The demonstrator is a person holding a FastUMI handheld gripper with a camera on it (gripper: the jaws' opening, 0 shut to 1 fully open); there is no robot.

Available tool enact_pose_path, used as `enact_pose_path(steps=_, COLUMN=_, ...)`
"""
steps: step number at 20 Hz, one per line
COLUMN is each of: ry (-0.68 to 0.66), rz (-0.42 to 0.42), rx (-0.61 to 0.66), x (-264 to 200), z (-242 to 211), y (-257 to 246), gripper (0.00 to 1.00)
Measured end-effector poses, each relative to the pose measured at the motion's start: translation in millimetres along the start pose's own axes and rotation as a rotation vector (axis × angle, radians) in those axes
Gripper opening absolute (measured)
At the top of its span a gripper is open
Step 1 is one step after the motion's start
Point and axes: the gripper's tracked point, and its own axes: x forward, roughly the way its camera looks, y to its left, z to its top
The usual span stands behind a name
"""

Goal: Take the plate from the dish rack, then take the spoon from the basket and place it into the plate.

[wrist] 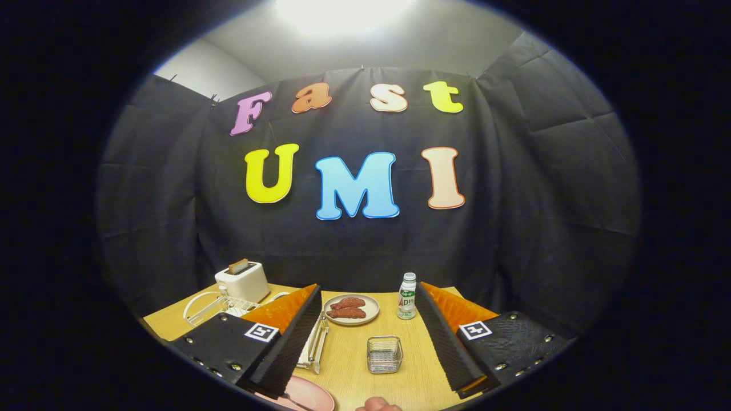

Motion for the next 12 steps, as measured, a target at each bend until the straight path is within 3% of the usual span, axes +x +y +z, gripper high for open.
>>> enact_pose_path(steps=12, ry=0.013, rz=-0.032, rx=0.005, x=17, z=-24, y=-54, gripper=0.99)
